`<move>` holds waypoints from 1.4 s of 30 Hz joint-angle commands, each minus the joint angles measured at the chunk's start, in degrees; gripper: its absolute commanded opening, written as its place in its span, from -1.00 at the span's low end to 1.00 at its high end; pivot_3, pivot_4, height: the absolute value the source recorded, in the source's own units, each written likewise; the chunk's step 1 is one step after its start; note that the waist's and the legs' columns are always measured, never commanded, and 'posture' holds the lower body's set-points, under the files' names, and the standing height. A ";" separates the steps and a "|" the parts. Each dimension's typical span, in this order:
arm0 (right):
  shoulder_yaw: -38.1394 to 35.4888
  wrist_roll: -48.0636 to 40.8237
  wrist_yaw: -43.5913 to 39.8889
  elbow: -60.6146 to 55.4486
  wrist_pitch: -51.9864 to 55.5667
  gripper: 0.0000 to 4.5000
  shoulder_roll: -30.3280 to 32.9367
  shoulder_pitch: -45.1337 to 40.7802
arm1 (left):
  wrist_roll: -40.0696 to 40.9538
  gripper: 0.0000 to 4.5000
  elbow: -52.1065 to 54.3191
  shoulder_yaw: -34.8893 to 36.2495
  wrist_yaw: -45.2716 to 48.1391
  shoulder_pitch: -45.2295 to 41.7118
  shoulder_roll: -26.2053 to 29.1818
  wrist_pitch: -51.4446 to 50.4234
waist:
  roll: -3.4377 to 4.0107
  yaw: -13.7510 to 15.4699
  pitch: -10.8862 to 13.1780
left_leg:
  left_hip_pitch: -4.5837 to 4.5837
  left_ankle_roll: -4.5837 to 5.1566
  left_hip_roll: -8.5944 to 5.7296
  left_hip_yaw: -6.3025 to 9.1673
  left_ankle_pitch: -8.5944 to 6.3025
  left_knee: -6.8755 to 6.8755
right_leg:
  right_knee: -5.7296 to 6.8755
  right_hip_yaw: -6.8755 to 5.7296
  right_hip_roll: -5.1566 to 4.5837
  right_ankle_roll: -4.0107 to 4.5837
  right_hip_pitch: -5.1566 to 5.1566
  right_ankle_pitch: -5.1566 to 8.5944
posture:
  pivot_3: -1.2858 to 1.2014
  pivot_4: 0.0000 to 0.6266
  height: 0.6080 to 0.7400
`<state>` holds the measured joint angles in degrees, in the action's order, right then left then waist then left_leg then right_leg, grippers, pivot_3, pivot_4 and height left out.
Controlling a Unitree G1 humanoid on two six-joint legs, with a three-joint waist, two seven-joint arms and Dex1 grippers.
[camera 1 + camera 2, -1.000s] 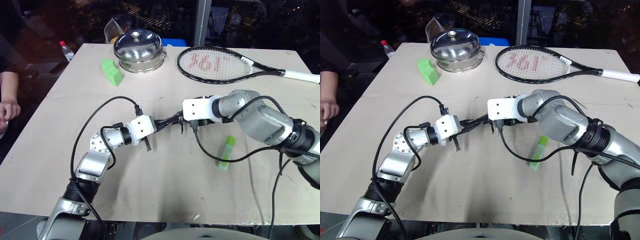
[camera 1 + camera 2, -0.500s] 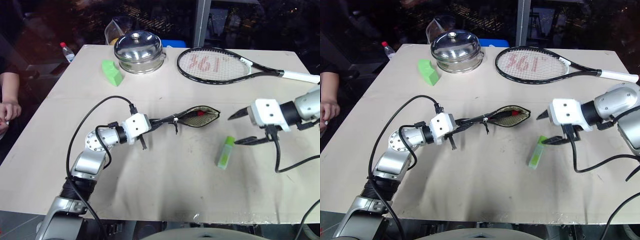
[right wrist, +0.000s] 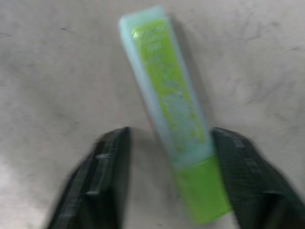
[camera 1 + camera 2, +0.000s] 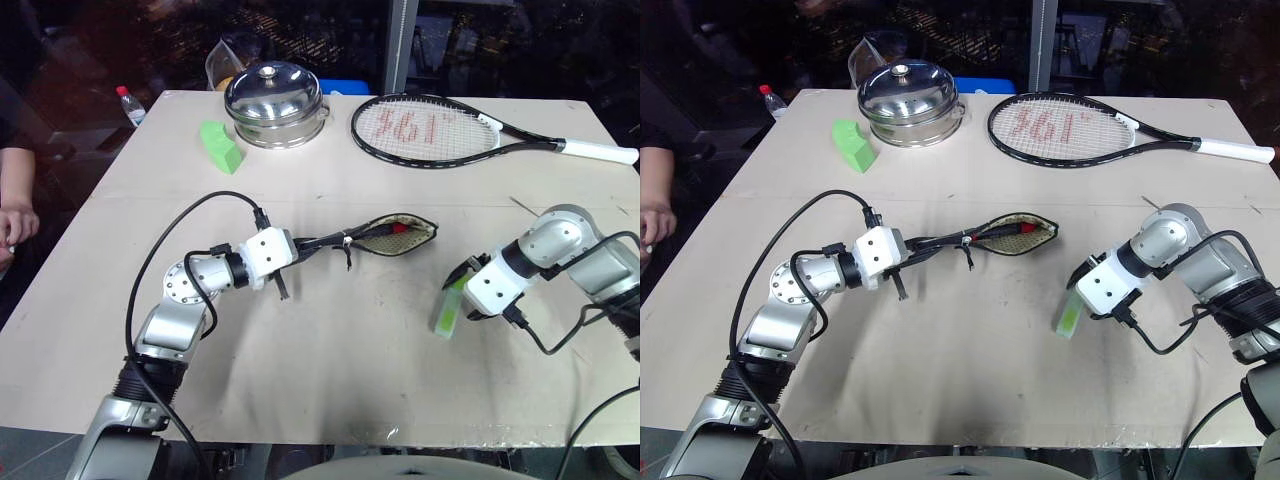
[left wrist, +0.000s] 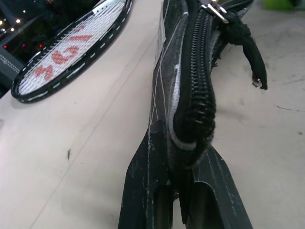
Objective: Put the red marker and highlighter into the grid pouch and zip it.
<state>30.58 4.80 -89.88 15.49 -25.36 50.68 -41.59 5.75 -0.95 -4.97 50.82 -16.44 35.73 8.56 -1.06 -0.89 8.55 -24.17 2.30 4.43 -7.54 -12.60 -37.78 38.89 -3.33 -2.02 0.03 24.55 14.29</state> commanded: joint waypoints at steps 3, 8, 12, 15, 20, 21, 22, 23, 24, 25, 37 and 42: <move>-2.87 -2.71 -0.91 -2.88 6.11 -0.67 0.14 1.62 | -0.60 -1.00 -1.62 1.00 -1.10 -0.98 0.10 1.79 | 0.00 0.12 0.00 | 0.20 0.11 0.04 -0.05 -0.07 0.04 | 0.05 0.04 -0.01 0.00 -0.13 0.00 | 0.03 -0.52 1.00; -14.51 -16.93 10.21 -33.42 43.41 -0.68 2.63 11.99 | -0.68 -1.00 -3.50 0.64 -1.62 -1.67 -0.62 2.87 | 0.04 0.59 0.01 | 0.27 0.12 0.08 0.04 -0.09 0.11 | 0.01 0.17 -0.29 0.06 -0.27 0.00 | 0.03 -0.52 1.00; -22.06 -21.68 27.22 -50.83 68.65 -0.68 -3.27 12.51 | -0.72 -1.00 0.35 0.01 -2.55 0.67 -1.15 2.19 | 0.04 0.17 0.01 | 0.33 0.12 0.10 0.09 -0.10 0.23 | 0.02 0.21 -0.29 0.07 -0.26 0.00 | 0.03 -0.52 1.00; -20.27 -15.85 38.66 -56.41 84.85 -0.68 -4.75 6.63 | -1.44 -1.00 1.94 -1.15 -2.80 0.74 -1.77 1.93 | 0.04 0.27 0.01 | 0.32 0.11 0.09 0.13 -0.10 0.24 | 0.02 0.14 -0.36 0.08 -0.25 0.00 | 0.03 -0.52 1.00; -7.56 -8.44 42.47 -55.95 88.75 -0.68 1.49 -0.78 | -3.09 -1.00 1.58 -3.30 -3.99 -1.23 -4.19 1.73 | 0.02 0.56 0.00 | 0.22 0.15 -0.20 0.13 -0.11 0.33 | -0.07 0.04 -0.70 0.26 -0.20 0.11 | 0.03 -0.52 1.00; -5.58 -7.46 42.45 -55.52 88.30 -0.68 2.36 -1.67 | -3.21 -1.00 1.63 -3.43 -4.10 -1.40 -4.55 1.56 | 0.01 0.54 -0.01 | 0.16 0.21 -0.21 0.11 -0.15 0.33 | -0.10 0.05 -0.71 0.26 -0.17 0.11 | 0.03 -0.52 1.00; -3.56 -6.12 41.72 -54.96 86.45 -0.68 3.57 -2.52 | -3.34 -1.00 1.79 -3.59 -4.23 -1.56 -4.94 1.30 | 0.01 0.43 -0.01 | 0.10 0.24 -0.24 0.09 -0.16 0.33 | -0.09 0.05 -0.74 0.25 -0.10 0.11 | 0.03 -0.52 1.00; -2.49 -5.74 40.87 -54.49 85.12 -0.68 4.06 -3.44 | -3.42 -1.00 2.01 -3.70 -4.51 -1.67 -5.37 0.83 | 0.02 0.31 -0.01 | -0.09 0.26 -0.25 0.09 -0.16 0.31 | -0.08 0.05 -0.71 0.06 0.06 0.01 | 0.03 -0.52 1.00; -1.45 -5.15 39.69 -54.08 83.13 -0.68 4.75 -4.47 | -3.39 -1.00 2.27 -3.75 -4.80 -1.67 -5.76 0.24 | 0.02 0.25 -0.01 | -0.22 0.26 -0.25 0.09 -0.16 0.29 | -0.07 0.06 -0.66 0.04 0.19 0.00 | 0.03 -0.52 1.00; -0.95 -4.95 38.76 -53.79 81.83 -0.68 5.23 -5.21 | -3.20 -1.00 2.58 -3.68 -5.12 -1.58 -6.15 -0.59 | 0.03 0.14 0.00 | -0.29 0.25 -0.24 0.12 -0.15 0.25 | -0.08 0.03 -0.63 0.03 0.22 -0.01 | 0.03 -0.52 1.00; -2.12 -2.97 31.87 -53.00 76.36 -0.68 10.10 -6.01 | -2.03 -1.00 5.27 -3.05 -6.43 -1.44 -7.48 -5.41 | 0.02 0.15 0.00 | -0.41 0.22 -0.19 0.17 -0.13 0.20 | -0.05 0.03 -0.43 0.00 0.35 0.00 | 0.03 -0.52 1.00; -0.03 0.20 32.21 -50.28 75.49 -0.68 9.41 -5.46 | -2.49 -1.00 4.99 -3.97 -5.34 -2.17 -7.40 -3.92 | 0.02 0.07 0.00 | -0.41 0.18 -0.19 0.15 -0.11 0.15 | -0.03 0.05 -0.45 0.00 0.35 0.00 | 0.03 -0.52 1.00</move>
<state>30.76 3.03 -57.68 -35.06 50.98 60.51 -45.94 2.50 1.81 -9.14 45.05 -17.57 28.26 3.15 -1.04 -0.81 8.55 -24.57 2.48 4.25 -7.40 -12.71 -37.63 38.87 -3.27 -2.46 0.04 24.90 14.29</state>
